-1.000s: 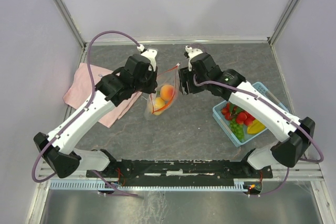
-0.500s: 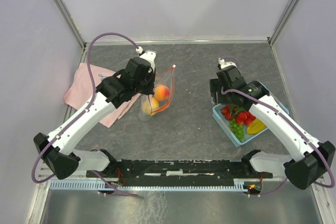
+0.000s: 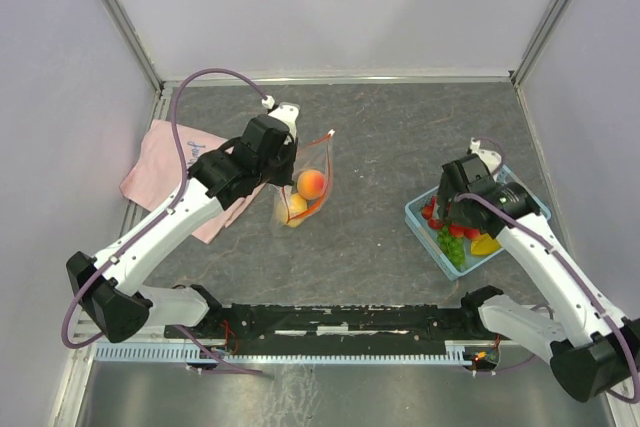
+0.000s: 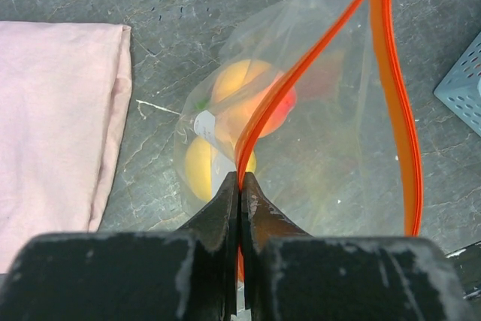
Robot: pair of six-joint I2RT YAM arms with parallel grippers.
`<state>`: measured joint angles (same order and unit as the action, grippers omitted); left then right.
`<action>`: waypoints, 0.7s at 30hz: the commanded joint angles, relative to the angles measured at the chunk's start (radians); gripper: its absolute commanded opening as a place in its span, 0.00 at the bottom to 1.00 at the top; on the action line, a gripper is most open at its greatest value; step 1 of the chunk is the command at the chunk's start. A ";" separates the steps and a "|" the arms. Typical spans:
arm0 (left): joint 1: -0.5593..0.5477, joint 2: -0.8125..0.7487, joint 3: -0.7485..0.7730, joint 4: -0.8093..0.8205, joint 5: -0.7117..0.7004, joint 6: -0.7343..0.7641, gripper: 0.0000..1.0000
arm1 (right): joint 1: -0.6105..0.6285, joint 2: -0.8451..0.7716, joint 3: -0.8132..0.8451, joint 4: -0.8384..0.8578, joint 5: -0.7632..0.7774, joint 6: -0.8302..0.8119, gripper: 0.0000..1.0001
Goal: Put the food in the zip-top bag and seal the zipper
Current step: Pick up the fake fruit from the bin.
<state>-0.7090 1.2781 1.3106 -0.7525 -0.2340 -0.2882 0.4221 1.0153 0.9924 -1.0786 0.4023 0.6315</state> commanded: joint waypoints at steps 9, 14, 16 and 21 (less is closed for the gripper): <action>0.014 -0.049 -0.033 0.080 0.021 0.047 0.03 | -0.189 -0.070 -0.139 0.090 0.022 0.130 0.89; 0.019 -0.046 -0.040 0.083 0.024 0.046 0.03 | -0.315 -0.063 -0.196 0.125 -0.027 0.131 0.89; 0.024 -0.048 -0.043 0.085 0.026 0.046 0.03 | -0.361 -0.072 -0.229 0.159 -0.059 0.135 0.88; 0.032 -0.049 -0.052 0.093 0.040 0.046 0.03 | -0.483 -0.048 -0.279 0.247 -0.195 0.095 0.87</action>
<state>-0.6857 1.2602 1.2648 -0.7212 -0.2176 -0.2874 0.0010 0.9527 0.7315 -0.9344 0.3130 0.7444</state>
